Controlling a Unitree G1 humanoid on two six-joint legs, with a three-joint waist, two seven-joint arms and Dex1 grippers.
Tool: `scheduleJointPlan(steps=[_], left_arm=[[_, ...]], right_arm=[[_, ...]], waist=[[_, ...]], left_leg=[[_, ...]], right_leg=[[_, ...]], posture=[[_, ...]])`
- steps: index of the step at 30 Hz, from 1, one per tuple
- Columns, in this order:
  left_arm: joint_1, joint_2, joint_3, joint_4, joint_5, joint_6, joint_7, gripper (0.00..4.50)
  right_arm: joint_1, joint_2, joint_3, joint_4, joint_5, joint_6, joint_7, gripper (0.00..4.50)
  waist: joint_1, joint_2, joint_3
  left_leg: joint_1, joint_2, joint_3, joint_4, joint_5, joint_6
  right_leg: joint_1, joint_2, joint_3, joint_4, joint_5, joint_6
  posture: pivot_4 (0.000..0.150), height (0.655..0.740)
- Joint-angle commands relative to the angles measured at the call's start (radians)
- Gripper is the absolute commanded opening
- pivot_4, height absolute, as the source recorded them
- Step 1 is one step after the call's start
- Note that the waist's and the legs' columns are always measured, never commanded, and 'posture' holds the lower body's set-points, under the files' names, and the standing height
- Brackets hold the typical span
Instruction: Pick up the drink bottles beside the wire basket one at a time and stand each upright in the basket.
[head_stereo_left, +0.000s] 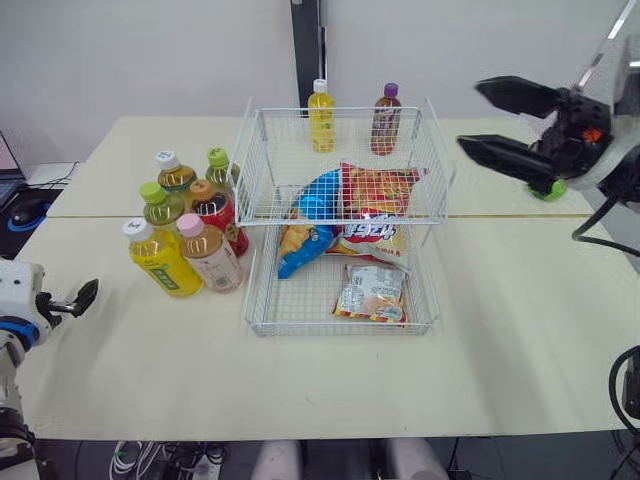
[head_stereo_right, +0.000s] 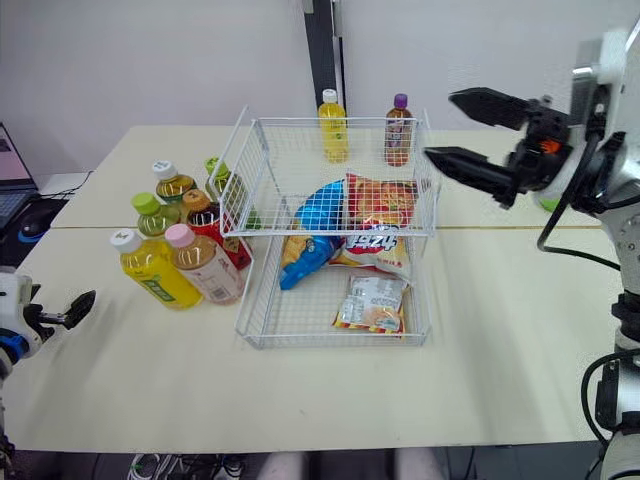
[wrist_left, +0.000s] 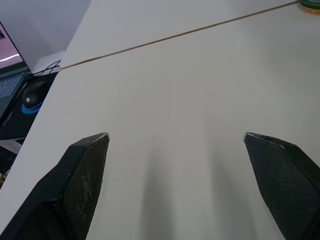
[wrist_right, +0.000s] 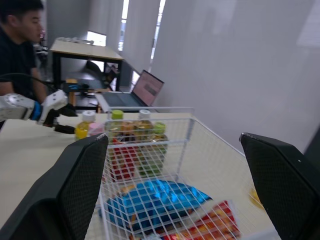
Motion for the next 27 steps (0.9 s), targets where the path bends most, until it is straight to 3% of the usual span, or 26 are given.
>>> scheduleJointPlan(steps=[1, 10, 17, 27], left_arm=[[0.000, 0.006, 0.013, -0.038, -0.010, -0.002, 0.014, 4.48], [0.163, -0.022, 0.092, -0.208, -0.083, 0.049, 0.014, 4.48], [0.326, -0.060, 0.255, -0.444, -0.250, 0.181, -0.042, 4.48], [0.766, -0.305, 0.541, -1.098, -0.538, 0.417, 0.000, 4.48]], right_arm=[[-0.030, 0.045, -0.006, -0.103, 0.100, 0.087, -0.064, 4.50], [0.013, 0.099, 0.055, -0.190, 0.079, 0.126, -0.094, 4.50], [0.004, 0.126, 0.074, -0.153, 0.025, 0.091, -0.050, 4.50], [-0.073, 0.151, 0.132, -0.037, -0.056, 0.046, 0.070, 4.50]], waist=[[0.002, -0.002, -0.001], [-0.002, -0.003, -0.002], [-0.003, -0.003, -0.002], [-0.004, -0.005, -0.003]], left_leg=[[0.000, 0.000, 0.000, 0.000, 0.000, 0.000], [0.000, 0.006, 0.001, 0.000, -0.001, 0.000], [0.000, 0.007, 0.002, 0.000, -0.001, -0.001], [0.001, 0.008, 0.002, 0.000, -0.002, -0.002]], right_leg=[[0.000, 0.000, 0.000, 0.000, 0.000, 0.000], [-0.001, 0.001, 0.000, -0.001, 0.002, -0.003], [-0.002, 0.002, 0.001, -0.001, 0.001, -0.005], [-0.002, 0.003, 0.001, -0.001, -0.001, -0.007]], posture=[[0.150, 0.7400], [0.150, 0.7400], [0.150, 0.7400], [0.150, 0.7400]])
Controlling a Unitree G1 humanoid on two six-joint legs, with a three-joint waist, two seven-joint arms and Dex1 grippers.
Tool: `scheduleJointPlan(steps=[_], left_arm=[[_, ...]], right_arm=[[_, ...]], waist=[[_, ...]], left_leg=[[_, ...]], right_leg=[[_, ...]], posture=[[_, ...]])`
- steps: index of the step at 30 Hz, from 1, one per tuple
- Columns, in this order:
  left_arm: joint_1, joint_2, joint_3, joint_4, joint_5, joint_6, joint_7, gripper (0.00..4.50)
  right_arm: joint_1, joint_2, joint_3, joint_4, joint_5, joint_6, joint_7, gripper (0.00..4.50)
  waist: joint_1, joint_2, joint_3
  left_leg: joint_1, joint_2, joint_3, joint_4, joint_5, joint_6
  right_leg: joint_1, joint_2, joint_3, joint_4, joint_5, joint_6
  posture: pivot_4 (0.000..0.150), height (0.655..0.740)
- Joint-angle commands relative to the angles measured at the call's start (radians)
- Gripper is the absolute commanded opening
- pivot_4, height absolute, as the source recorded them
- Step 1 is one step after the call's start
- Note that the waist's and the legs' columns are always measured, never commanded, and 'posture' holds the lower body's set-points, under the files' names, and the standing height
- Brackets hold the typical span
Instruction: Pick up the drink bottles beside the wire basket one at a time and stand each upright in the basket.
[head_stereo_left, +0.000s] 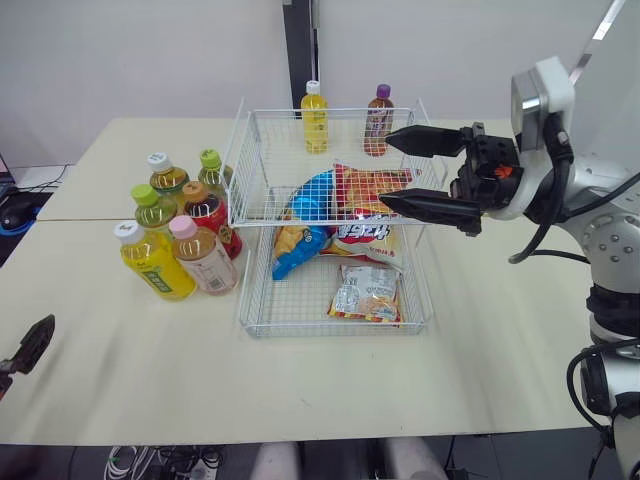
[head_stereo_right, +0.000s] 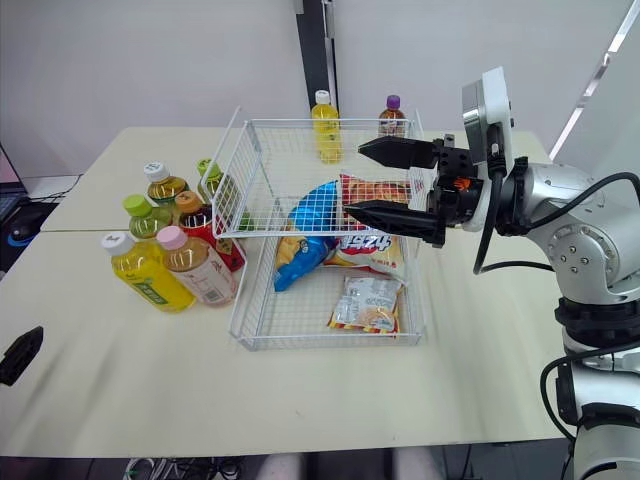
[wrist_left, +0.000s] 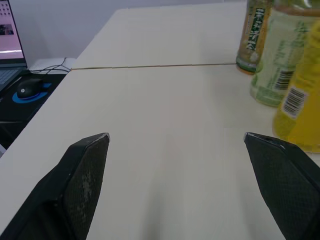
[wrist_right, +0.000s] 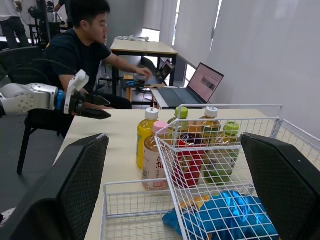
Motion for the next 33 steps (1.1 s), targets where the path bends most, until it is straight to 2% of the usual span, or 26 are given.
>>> scheduleJointPlan(steps=[1, 5, 9, 15, 17, 23, 33], left_arm=[[0.125, -0.085, 0.110, -0.270, -0.140, 0.074, 0.032, 4.48], [0.253, -0.181, 0.128, -0.469, -0.252, 0.133, 0.068, 4.48], [0.261, -0.195, 0.102, -0.544, -0.262, 0.143, 0.120, 4.48], [0.049, -0.073, 0.013, -0.511, -0.226, 0.174, 0.234, 4.48], [-0.040, -0.037, -0.036, -0.460, -0.191, 0.183, 0.267, 4.48], [-0.278, 0.033, -0.223, -0.335, -0.096, 0.207, 0.275, 4.48], [-0.493, 0.064, -0.369, -0.174, 0.029, 0.223, 0.267, 4.48]], right_arm=[[-0.061, 0.009, 0.000, 0.034, -0.022, -0.031, 0.039, 4.50], [-0.098, 0.028, 0.019, 0.084, -0.052, -0.046, 0.078, 4.50], [-0.113, 0.041, 0.034, 0.112, -0.083, -0.064, 0.110, 4.50], [-0.115, 0.047, 0.027, 0.094, -0.094, -0.058, 0.110, 4.50], [-0.102, 0.045, 0.020, 0.073, -0.094, -0.053, 0.097, 4.50], [-0.054, 0.020, -0.014, -0.015, -0.077, -0.025, 0.043, 4.50], [-0.007, -0.002, -0.056, -0.097, -0.053, 0.016, -0.025, 4.50]], waist=[[-0.001, -0.001, -0.001], [0.004, -0.003, -0.002], [0.005, -0.003, -0.002], [0.006, -0.003, -0.002], [0.005, -0.003, -0.002], [0.004, -0.003, -0.002], [0.002, -0.003, -0.002]], left_leg=[[0.000, 0.000, 0.000, 0.000, 0.000, 0.000], [0.000, 0.000, 0.000, 0.000, 0.000, 0.000], [0.000, -0.001, -0.001, 0.000, 0.000, 0.000], [0.000, -0.002, -0.003, 0.000, 0.000, 0.000], [0.000, -0.003, -0.003, 0.000, 0.000, 0.000], [-0.001, -0.002, -0.003, 0.000, -0.001, -0.001], [0.000, -0.001, -0.003, 0.000, -0.001, -0.002]], right_leg=[[0.000, 0.001, 0.000, 0.000, -0.001, 0.002], [0.000, 0.001, 0.001, -0.001, -0.004, 0.001], [0.000, 0.004, 0.002, 0.000, -0.007, -0.004], [0.001, 0.008, 0.001, 0.000, -0.008, -0.006], [0.001, 0.009, 0.001, 0.001, -0.005, -0.002], [0.000, 0.010, 0.000, 0.000, -0.004, -0.001], [0.000, 0.012, 0.000, 0.000, -0.004, -0.001]], posture=[[0.150, 0.7400], [0.150, 0.7400], [0.150, 0.7400], [0.150, 0.7400], [0.150, 0.7400], [0.150, 0.7400], [0.150, 0.7400]])
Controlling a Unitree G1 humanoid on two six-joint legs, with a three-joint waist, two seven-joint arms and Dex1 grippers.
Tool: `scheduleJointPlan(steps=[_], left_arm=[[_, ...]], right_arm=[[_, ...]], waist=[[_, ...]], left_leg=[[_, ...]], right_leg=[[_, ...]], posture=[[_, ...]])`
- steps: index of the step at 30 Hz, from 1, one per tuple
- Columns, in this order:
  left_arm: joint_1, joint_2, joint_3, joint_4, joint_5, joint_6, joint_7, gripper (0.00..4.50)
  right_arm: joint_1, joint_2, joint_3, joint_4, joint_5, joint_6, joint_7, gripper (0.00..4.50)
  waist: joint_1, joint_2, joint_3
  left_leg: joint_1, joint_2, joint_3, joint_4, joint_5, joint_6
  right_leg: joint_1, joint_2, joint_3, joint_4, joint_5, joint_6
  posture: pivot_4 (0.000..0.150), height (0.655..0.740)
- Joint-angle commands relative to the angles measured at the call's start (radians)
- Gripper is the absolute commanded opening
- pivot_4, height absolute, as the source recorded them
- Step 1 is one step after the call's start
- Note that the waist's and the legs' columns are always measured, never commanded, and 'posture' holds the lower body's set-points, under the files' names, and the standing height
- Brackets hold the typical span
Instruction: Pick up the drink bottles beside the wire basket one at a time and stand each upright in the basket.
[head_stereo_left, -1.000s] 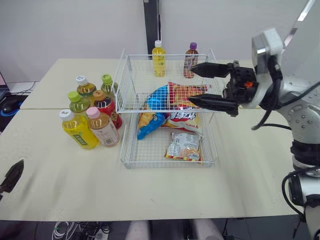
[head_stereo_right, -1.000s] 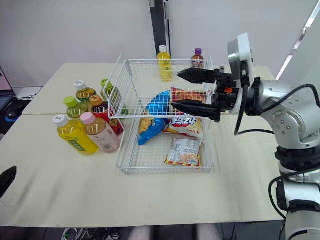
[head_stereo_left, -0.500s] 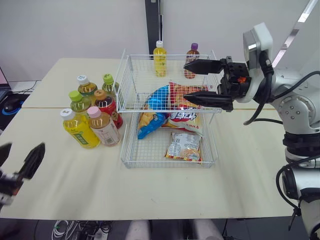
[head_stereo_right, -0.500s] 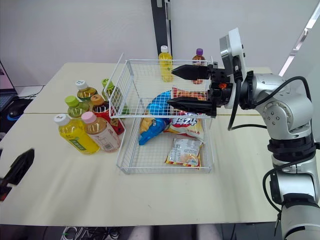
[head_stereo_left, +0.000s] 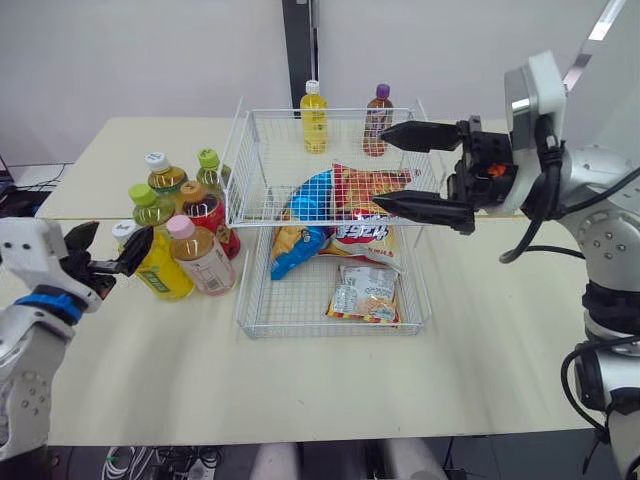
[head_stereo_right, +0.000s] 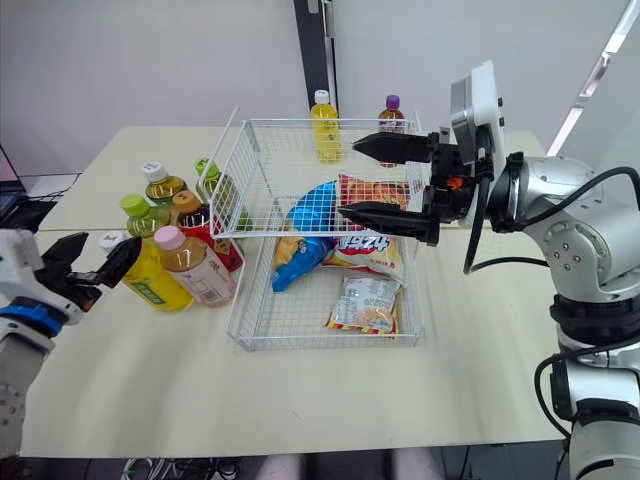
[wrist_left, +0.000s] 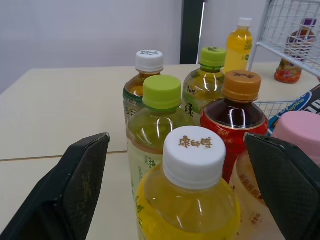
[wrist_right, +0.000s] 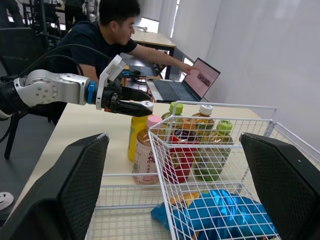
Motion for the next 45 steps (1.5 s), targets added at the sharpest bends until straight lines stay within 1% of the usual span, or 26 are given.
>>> scheduleJointPlan(steps=[1, 7, 8, 10, 16, 17, 25, 29, 32, 34, 37, 40, 43, 45], left_arm=[[-0.047, 0.012, -0.023, 0.014, 0.032, -0.005, -0.009, 4.48], [-0.065, 0.004, -0.035, 0.038, 0.055, -0.010, -0.032, 4.48], [-0.062, 0.002, -0.034, 0.038, 0.056, -0.009, -0.037, 4.08], [-0.057, -0.001, -0.032, 0.039, 0.058, -0.010, -0.043, 3.57], [-0.055, -0.007, -0.025, 0.035, 0.058, -0.004, -0.048, 1.64], [-0.051, -0.007, -0.022, 0.032, 0.057, -0.002, -0.048, 1.38], [-0.008, 0.002, 0.046, -0.016, 0.011, 0.029, -0.049, 1.36], [-0.008, 0.052, 0.099, -0.066, -0.047, 0.099, -0.065, 1.36], [-0.027, 0.120, 0.163, -0.098, -0.126, 0.178, -0.095, 1.36], [-0.041, 0.181, 0.215, -0.094, -0.174, 0.235, -0.124, 1.36], [-0.057, 0.301, 0.300, -0.069, -0.263, 0.350, -0.191, 1.36], [-0.134, 0.440, 0.381, -0.014, -0.377, 0.466, -0.251, 1.36], [-0.260, 0.606, 0.386, 0.097, -0.445, 0.551, -0.315, 1.36], [-0.336, 0.697, 0.340, 0.164, -0.465, 0.565, -0.373, 1.36]], right_arm=[[0.003, -0.019, -0.046, -0.048, 0.023, 0.002, -0.021, 4.50], [0.012, -0.030, -0.062, -0.066, 0.028, 0.016, -0.035, 4.50], [0.013, -0.031, -0.063, -0.069, 0.028, 0.018, -0.037, 4.50], [0.015, -0.032, -0.065, -0.072, 0.030, 0.021, -0.040, 4.50], [0.011, -0.032, -0.064, -0.073, 0.034, 0.024, -0.047, 4.50], [0.011, -0.031, -0.063, -0.073, 0.035, 0.024, -0.047, 4.50], [0.006, -0.024, -0.051, -0.055, 0.028, 0.006, -0.039, 4.50], [-0.009, -0.018, -0.038, -0.021, 0.009, -0.016, -0.021, 4.50], [-0.024, -0.010, -0.031, 0.010, 0.010, -0.025, -0.002, 4.50], [-0.035, -0.002, -0.025, 0.026, -0.009, -0.045, 0.001, 4.50], [-0.048, 0.007, -0.015, 0.049, -0.032, -0.070, 0.007, 4.50], [-0.053, 0.006, -0.008, 0.062, -0.050, -0.086, 0.025, 4.50], [-0.060, 0.007, -0.006, 0.072, -0.055, -0.095, 0.029, 4.50], [-0.061, 0.010, -0.008, 0.076, -0.062, -0.105, 0.026, 4.50]], waist=[[0.001, 0.000, 0.000], [0.001, 0.000, 0.000], [0.001, 0.000, 0.000], [0.001, 0.000, 0.000], [0.001, 0.000, 0.000], [0.001, 0.000, 0.000], [-0.002, 0.000, 0.000], [-0.002, -0.001, 0.000], [-0.001, -0.003, 0.003], [-0.001, -0.006, 0.005], [-0.001, -0.010, 0.007], [0.000, -0.011, 0.011], [0.002, -0.013, 0.013], [0.000, -0.012, 0.013]], left_leg=[[0.000, 0.000, 0.000, 0.000, 0.000, 0.000], [0.000, 0.000, 0.000, 0.000, 0.000, 0.000], [0.000, 0.000, 0.000, 0.000, 0.000, 0.000], [0.000, 0.000, 0.000, 0.000, 0.000, 0.000], [0.000, 0.000, 0.000, 0.000, 0.000, 0.000], [0.000, 0.000, 0.000, 0.000, 0.000, 0.000], [0.000, 0.000, 0.000, 0.000, 0.000, 0.000], [0.000, 0.000, 0.000, 0.000, 0.000, 0.000], [-0.001, 0.000, 0.000, 0.000, 0.000, -0.001], [-0.001, 0.001, -0.002, 0.000, 0.000, -0.001], [-0.001, 0.001, -0.003, 0.000, 0.000, -0.001], [-0.002, 0.001, -0.002, -0.001, -0.001, -0.001], [-0.003, 0.000, -0.003, -0.001, -0.001, -0.001], [-0.005, 0.000, -0.002, -0.001, -0.001, -0.001]], right_leg=[[0.000, 0.000, 0.000, 0.000, 0.000, 0.000], [0.000, 0.000, 0.000, 0.000, 0.000, 0.000], [0.000, 0.000, 0.000, 0.000, 0.000, 0.000], [0.000, 0.000, 0.000, 0.000, 0.000, 0.000], [0.000, -0.001, 0.000, 0.000, 0.000, 0.000], [0.000, -0.001, 0.000, 0.000, 0.000, 0.000], [0.000, -0.001, 0.001, 0.000, 0.000, 0.000], [0.000, -0.001, 0.000, 0.000, 0.000, 0.000], [-0.001, 0.000, 0.000, 0.000, 0.000, 0.000], [-0.001, 0.000, 0.000, 0.000, 0.000, 0.000], [-0.001, 0.000, -0.001, 0.000, -0.001, -0.001], [-0.002, -0.001, -0.001, -0.001, -0.001, -0.001], [-0.003, 0.000, -0.003, -0.001, -0.001, -0.001], [-0.005, 0.000, -0.004, 0.000, -0.001, -0.001]], posture=[[0.150, 0.7400], [0.150, 0.7400], [0.150, 0.7400], [0.150, 0.7400], [0.150, 0.7400], [0.150, 0.7400], [0.150, 0.7400], [0.150, 0.7400], [0.150, 0.7400], [0.150, 0.7400], [0.150, 0.7400], [0.150, 0.7400], [0.150, 0.7400], [0.150, 0.7400]])
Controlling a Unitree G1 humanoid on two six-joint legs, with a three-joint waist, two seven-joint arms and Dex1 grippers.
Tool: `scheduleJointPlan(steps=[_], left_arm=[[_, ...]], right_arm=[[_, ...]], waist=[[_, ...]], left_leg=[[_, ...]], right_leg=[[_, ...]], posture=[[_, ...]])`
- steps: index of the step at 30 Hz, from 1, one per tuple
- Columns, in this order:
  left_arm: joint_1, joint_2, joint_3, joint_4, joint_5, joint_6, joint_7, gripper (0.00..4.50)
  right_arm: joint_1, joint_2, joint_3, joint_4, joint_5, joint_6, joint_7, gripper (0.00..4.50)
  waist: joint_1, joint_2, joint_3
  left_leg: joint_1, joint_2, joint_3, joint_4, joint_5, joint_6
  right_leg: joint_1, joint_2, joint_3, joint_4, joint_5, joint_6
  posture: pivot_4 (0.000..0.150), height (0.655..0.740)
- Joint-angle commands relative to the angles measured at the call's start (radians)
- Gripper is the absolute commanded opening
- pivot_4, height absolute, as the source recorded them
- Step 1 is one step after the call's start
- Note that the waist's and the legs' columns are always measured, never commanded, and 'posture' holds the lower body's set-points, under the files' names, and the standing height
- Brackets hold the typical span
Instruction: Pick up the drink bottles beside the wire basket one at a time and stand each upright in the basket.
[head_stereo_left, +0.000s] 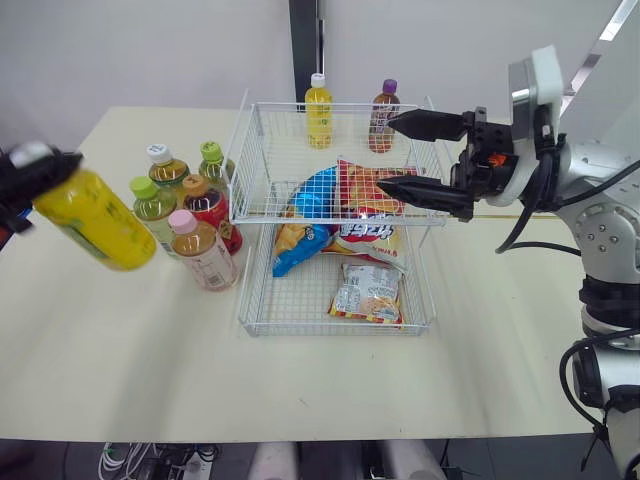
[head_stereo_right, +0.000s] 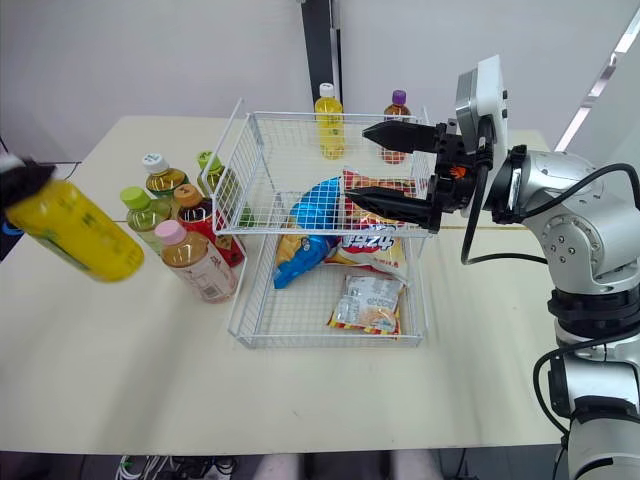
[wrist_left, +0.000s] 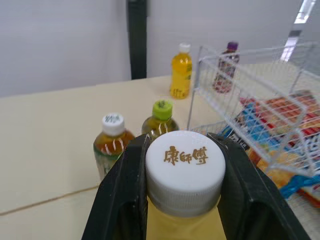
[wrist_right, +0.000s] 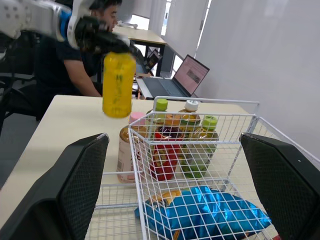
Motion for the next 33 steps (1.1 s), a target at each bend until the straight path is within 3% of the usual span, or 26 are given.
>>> scheduleJointPlan(steps=[1, 4, 7, 11, 14, 24, 29, 33], left_arm=[[-0.132, 0.147, -0.026, 0.094, -0.062, 0.002, -0.104, 1.36], [-0.291, 0.224, -0.180, 0.177, -0.110, -0.053, -0.144, 1.36], [-0.563, 0.209, -0.404, 0.238, -0.127, -0.097, -0.157, 1.36], [-1.018, -0.015, -0.679, 0.346, 0.030, -0.100, -0.158, 1.36], [-1.207, -0.191, -0.793, 0.457, 0.168, -0.131, -0.169, 1.36], [-1.333, -0.653, -0.941, 0.740, 0.492, -0.409, -0.282, 1.36], [-1.343, -0.831, -0.962, 0.845, 0.598, -0.554, -0.328, 1.36], [-1.386, -0.940, -0.986, 1.024, 0.731, -0.729, -0.277, 1.36]], right_arm=[[-0.030, -0.002, -0.025, -0.007, -0.012, -0.033, -0.004, 4.50], [-0.022, 0.000, -0.038, -0.017, -0.012, -0.032, -0.021, 4.50], [-0.003, -0.009, -0.056, -0.041, -0.014, -0.026, -0.045, 4.50], [0.018, -0.017, -0.087, -0.077, -0.019, -0.023, -0.101, 4.50], [0.046, -0.033, -0.109, -0.129, -0.017, -0.006, -0.148, 4.50], [0.176, -0.126, -0.235, -0.310, 0.019, 0.095, -0.307, 4.50], [0.246, -0.165, -0.288, -0.397, 0.049, 0.144, -0.381, 4.50], [0.289, -0.186, -0.331, -0.455, 0.081, 0.184, -0.436, 4.50]], waist=[[-0.002, 0.000, 0.000], [-0.002, 0.001, 0.000], [0.002, 0.001, 0.001], [0.019, 0.001, 0.002], [0.026, 0.001, 0.002], [0.021, 0.002, 0.003], [0.019, 0.003, 0.003], [0.011, 0.005, 0.005]], left_leg=[[-0.001, 0.000, 0.001, 0.000, 0.000, 0.000], [-0.005, 0.000, 0.003, 0.000, 0.000, 0.000], [-0.008, 0.001, 0.002, 0.000, 0.000, 0.000], [-0.012, 0.000, 0.000, 0.003, 0.000, 0.000], [-0.013, 0.000, 0.000, 0.006, 0.000, 0.000], [-0.013, 0.000, 0.003, 0.008, 0.000, 0.000], [-0.015, -0.001, 0.004, 0.008, 0.000, 0.000], [-0.015, -0.001, 0.004, 0.008, 0.000, 0.000]], right_leg=[[-0.001, 0.000, 0.001, 0.000, 0.000, 0.000], [-0.008, 0.000, 0.002, 0.001, 0.000, 0.001], [-0.011, 0.001, 0.001, 0.002, 0.000, 0.001], [-0.011, 0.003, -0.001, 0.002, 0.001, 0.001], [-0.011, 0.004, 0.000, 0.002, 0.002, 0.003], [-0.012, 0.003, 0.002, 0.002, 0.005, -0.002], [-0.012, 0.003, 0.003, 0.002, 0.005, -0.002], [-0.012, 0.003, 0.003, 0.002, 0.005, -0.002]], posture=[[0.150, 0.7400], [0.150, 0.7400], [0.150, 0.7400], [0.150, 0.7400], [0.150, 0.7400], [0.150, 0.7400], [0.150, 0.7400], [0.150, 0.7400]])
